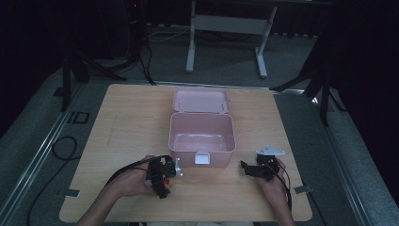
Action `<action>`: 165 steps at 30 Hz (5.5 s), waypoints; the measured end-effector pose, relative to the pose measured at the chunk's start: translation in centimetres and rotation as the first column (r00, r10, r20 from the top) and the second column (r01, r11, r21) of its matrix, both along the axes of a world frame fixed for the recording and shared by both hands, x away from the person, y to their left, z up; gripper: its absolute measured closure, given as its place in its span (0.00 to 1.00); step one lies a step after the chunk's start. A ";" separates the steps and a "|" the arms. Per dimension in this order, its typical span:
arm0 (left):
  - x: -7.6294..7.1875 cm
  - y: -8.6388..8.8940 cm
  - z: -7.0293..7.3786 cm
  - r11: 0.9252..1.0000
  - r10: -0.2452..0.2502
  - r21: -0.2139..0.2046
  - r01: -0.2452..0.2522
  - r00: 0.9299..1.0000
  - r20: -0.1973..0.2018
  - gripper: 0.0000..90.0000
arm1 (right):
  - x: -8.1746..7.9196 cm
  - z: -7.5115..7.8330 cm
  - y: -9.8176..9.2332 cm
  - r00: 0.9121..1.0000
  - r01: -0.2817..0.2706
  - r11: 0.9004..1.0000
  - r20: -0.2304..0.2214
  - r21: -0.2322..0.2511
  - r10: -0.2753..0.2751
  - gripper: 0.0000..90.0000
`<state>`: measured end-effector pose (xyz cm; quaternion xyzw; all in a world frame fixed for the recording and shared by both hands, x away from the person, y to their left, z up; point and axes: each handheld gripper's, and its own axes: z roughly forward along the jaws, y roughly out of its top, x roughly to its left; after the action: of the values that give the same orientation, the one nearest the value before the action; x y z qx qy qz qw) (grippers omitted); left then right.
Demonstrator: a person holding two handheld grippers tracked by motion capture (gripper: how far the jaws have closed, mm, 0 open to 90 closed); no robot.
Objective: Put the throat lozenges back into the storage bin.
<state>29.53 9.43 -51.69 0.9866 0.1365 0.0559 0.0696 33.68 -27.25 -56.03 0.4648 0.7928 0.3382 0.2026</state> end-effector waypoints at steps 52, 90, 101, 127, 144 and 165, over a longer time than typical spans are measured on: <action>0.8 1.7 3.5 0.999 0.030 0.010 -0.031 0.999 0.033 0.23 | 0.0 0.0 0.0 1.000 0.000 1.000 0.000 0.000 0.000 0.19; 1.8 3.0 7.5 0.999 0.046 0.016 -0.047 0.997 0.064 0.23 | 0.0 0.0 0.0 1.000 0.000 1.000 0.000 0.000 0.000 0.19; 2.0 3.3 8.6 0.999 0.047 0.010 -0.048 0.996 0.080 0.23 | 0.0 0.0 0.0 1.000 0.000 1.000 0.000 0.000 0.000 0.19; 2.9 3.5 10.9 0.998 0.063 -0.009 -0.062 0.992 0.112 0.23 | 0.0 0.0 0.0 1.000 0.003 1.000 -0.001 0.002 -0.003 0.19; 3.4 3.5 12.2 0.998 0.064 -0.002 -0.064 0.990 0.126 0.23 | 0.0 0.0 0.0 1.000 0.001 1.000 0.000 0.002 -0.001 0.19; 4.6 1.4 13.9 0.999 0.037 0.001 -0.037 0.988 0.148 0.23 | 0.0 0.0 0.0 1.000 0.001 1.000 0.000 0.001 -0.001 0.19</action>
<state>34.14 10.83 -37.74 0.9772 0.1491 0.1303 0.0765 33.68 -27.25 -56.01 0.4651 0.7926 0.3384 0.2024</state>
